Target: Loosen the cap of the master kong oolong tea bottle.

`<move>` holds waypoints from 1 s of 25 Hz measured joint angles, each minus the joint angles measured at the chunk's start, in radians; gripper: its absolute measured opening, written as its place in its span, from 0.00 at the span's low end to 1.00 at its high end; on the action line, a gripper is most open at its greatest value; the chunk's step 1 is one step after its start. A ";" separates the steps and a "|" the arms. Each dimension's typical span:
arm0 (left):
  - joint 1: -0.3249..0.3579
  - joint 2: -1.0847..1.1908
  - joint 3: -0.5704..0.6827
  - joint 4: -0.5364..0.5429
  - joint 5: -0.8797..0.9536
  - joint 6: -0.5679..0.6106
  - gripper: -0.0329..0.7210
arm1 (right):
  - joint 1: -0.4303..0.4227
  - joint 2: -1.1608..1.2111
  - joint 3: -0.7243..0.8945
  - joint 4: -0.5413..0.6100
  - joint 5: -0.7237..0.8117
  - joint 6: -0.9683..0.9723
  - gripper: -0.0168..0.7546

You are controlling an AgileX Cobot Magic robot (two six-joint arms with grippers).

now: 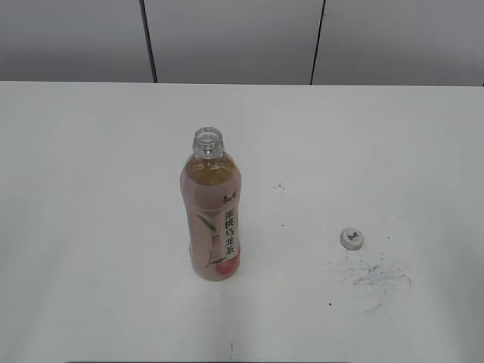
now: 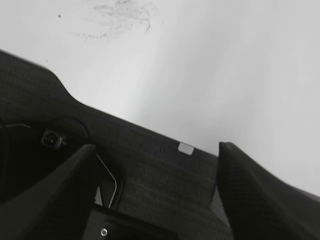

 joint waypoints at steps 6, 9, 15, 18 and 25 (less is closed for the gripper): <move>0.000 0.000 0.000 -0.001 -0.005 0.001 0.76 | 0.000 -0.196 0.036 0.088 -0.075 -0.006 0.74; 0.000 0.000 0.000 -0.002 -0.005 0.001 0.76 | 0.000 -0.228 0.041 0.089 -0.080 -0.007 0.74; 0.000 0.000 0.000 -0.003 -0.005 0.001 0.76 | 0.000 -0.230 0.042 0.097 -0.084 -0.008 0.74; 0.000 0.000 0.000 -0.003 -0.005 0.001 0.76 | 0.000 -0.230 0.042 0.100 -0.086 -0.008 0.74; 0.001 0.000 0.000 -0.002 -0.005 0.001 0.76 | 0.000 -0.230 0.042 0.100 -0.087 -0.009 0.74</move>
